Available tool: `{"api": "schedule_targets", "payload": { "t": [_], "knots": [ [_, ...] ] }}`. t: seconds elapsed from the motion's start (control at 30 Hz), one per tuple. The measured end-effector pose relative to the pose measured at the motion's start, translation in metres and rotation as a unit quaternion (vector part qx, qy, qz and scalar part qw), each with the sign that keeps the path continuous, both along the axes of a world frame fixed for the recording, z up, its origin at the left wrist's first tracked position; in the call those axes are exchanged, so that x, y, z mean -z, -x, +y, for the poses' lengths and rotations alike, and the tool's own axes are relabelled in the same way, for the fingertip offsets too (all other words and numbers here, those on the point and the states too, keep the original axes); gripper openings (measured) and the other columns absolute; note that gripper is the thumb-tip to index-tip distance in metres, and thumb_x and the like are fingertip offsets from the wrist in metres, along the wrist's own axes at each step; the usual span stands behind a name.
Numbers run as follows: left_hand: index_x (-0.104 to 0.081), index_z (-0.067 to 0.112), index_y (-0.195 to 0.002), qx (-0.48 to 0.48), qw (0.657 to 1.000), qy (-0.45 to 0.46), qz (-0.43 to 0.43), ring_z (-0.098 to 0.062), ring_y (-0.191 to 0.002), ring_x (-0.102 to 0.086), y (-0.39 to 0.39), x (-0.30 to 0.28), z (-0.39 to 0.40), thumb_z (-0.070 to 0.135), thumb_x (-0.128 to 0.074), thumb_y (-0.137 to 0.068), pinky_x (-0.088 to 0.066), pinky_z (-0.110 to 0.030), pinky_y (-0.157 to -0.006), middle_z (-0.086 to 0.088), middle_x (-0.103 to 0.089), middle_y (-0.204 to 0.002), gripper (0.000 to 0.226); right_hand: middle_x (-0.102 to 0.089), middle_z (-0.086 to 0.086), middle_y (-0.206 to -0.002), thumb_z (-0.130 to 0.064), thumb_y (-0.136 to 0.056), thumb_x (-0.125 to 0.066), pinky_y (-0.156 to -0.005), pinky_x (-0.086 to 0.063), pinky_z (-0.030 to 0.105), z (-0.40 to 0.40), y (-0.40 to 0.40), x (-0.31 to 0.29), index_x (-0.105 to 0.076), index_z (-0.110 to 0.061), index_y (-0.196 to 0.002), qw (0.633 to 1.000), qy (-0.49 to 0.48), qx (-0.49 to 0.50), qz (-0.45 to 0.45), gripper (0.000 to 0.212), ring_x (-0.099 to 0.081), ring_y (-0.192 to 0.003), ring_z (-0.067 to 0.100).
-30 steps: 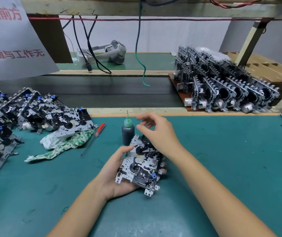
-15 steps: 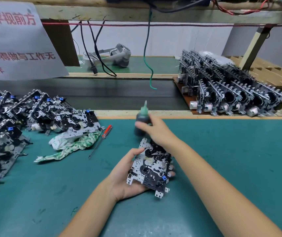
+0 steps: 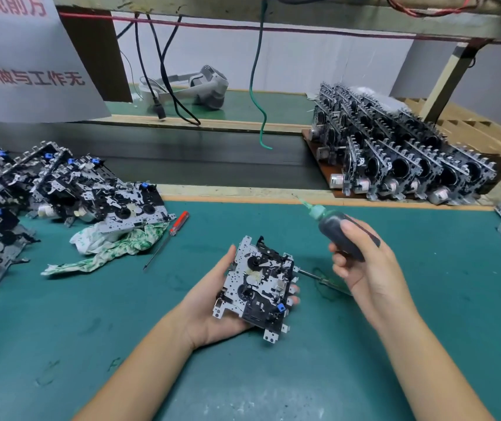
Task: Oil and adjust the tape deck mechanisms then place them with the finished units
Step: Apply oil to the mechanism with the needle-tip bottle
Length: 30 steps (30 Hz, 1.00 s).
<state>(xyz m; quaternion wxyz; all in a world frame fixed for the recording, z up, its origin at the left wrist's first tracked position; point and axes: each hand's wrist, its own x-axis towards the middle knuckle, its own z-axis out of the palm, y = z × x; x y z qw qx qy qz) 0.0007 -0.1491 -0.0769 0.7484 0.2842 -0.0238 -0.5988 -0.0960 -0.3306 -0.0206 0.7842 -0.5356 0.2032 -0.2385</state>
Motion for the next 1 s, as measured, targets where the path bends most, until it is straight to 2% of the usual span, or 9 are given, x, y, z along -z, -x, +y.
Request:
{"api": "schedule_targets", "payload": {
  "t": [0.1,0.17,0.23,0.3,0.4,0.47,0.57,0.67,1.0],
  "knots": [
    [-0.061,-0.001,-0.123,-0.007,1.0,-0.009,-0.007,-0.045,-0.115,-0.056,0.001,0.001,0.001,0.058,-0.039,-0.089,-0.042,-0.05,-0.103,-0.031,-0.052,-0.13,0.072,-0.042,-0.002,-0.051,-0.024,-0.066,-0.067,-0.034,-0.024,0.014,0.006,0.0,0.007,-0.055,-0.016,-0.082,0.993,-0.118,0.025,-0.007,0.021,-0.032,-0.039,0.005],
    [-0.061,-0.001,-0.123,-0.014,1.0,-0.013,-0.019,-0.045,-0.116,-0.055,0.0,0.0,0.002,0.056,-0.039,-0.089,-0.044,-0.049,-0.102,-0.03,-0.052,-0.131,0.07,-0.034,-0.006,-0.049,-0.021,-0.064,-0.068,-0.033,-0.02,0.013,0.007,0.002,0.009,-0.058,-0.015,-0.074,0.988,-0.147,0.041,-0.01,0.015,-0.026,-0.038,0.003],
    [-0.06,-0.001,-0.124,-0.022,0.999,-0.015,-0.027,-0.045,-0.118,-0.054,0.0,0.0,0.003,0.053,-0.039,-0.089,-0.043,-0.049,-0.101,-0.031,-0.051,-0.132,0.068,-0.028,-0.008,-0.048,-0.02,-0.064,-0.068,-0.031,-0.017,0.012,0.005,0.004,0.011,-0.069,-0.015,-0.067,0.985,-0.161,0.052,-0.021,0.006,-0.022,-0.036,0.003],
    [-0.059,-0.002,-0.125,-0.026,0.999,-0.011,-0.033,-0.046,-0.119,-0.052,0.001,0.0,0.003,0.052,-0.039,-0.09,-0.041,-0.049,-0.103,-0.032,-0.05,-0.132,0.067,-0.025,-0.009,-0.048,-0.027,-0.066,-0.068,-0.029,-0.015,0.012,0.006,0.005,0.012,-0.069,-0.016,-0.066,0.983,-0.171,0.055,-0.028,0.012,-0.02,-0.034,0.003],
    [-0.061,-0.001,-0.123,-0.026,0.999,-0.001,-0.038,-0.048,-0.119,-0.051,0.003,-0.001,0.003,0.049,-0.04,-0.09,-0.039,-0.052,-0.104,-0.032,-0.05,-0.131,0.064,-0.03,-0.007,-0.052,-0.044,-0.061,-0.069,-0.028,-0.014,0.013,0.01,0.004,0.015,-0.05,-0.016,-0.072,0.987,-0.149,0.064,-0.008,0.036,-0.02,-0.033,0.001],
    [-0.061,-0.001,-0.122,-0.029,0.999,0.003,-0.04,-0.048,-0.119,-0.051,0.003,-0.002,0.003,0.048,-0.042,-0.089,-0.04,-0.054,-0.103,-0.032,-0.051,-0.131,0.062,-0.029,-0.006,-0.05,-0.048,-0.059,-0.068,-0.028,-0.015,0.013,0.012,0.005,0.016,-0.044,-0.015,-0.07,0.991,-0.109,0.073,0.01,0.042,-0.021,-0.033,0.002],
    [-0.063,-0.001,-0.12,-0.029,0.999,0.001,-0.04,-0.048,-0.118,-0.052,0.004,-0.002,0.002,0.047,-0.042,-0.088,-0.04,-0.054,-0.102,-0.03,-0.053,-0.129,0.061,-0.034,-0.005,-0.05,-0.04,-0.076,-0.064,-0.03,-0.02,0.014,0.014,0.005,0.02,-0.042,-0.014,-0.069,0.995,-0.043,0.09,0.017,0.036,-0.024,-0.036,0.004],
    [-0.064,-0.001,-0.119,-0.03,0.999,-0.003,-0.034,-0.048,-0.116,-0.054,0.004,-0.003,0.002,0.048,-0.043,-0.087,-0.042,-0.055,-0.1,-0.03,-0.055,-0.128,0.062,-0.041,-0.003,-0.055,-0.029,-0.091,-0.057,-0.032,-0.022,0.015,0.014,0.003,0.023,-0.045,-0.013,-0.071,0.995,-0.033,0.09,0.011,0.029,-0.028,-0.037,0.005],
    [-0.064,-0.001,-0.118,-0.031,0.999,-0.002,-0.03,-0.047,-0.117,-0.053,0.004,-0.004,0.002,0.047,-0.045,-0.087,-0.042,-0.054,-0.101,-0.029,-0.055,-0.128,0.06,-0.042,0.002,-0.058,-0.03,-0.092,-0.057,-0.034,-0.025,0.018,0.015,0.002,0.028,-0.048,-0.012,-0.069,0.997,-0.004,0.075,0.026,0.03,-0.03,-0.039,0.007]
  ]
}}
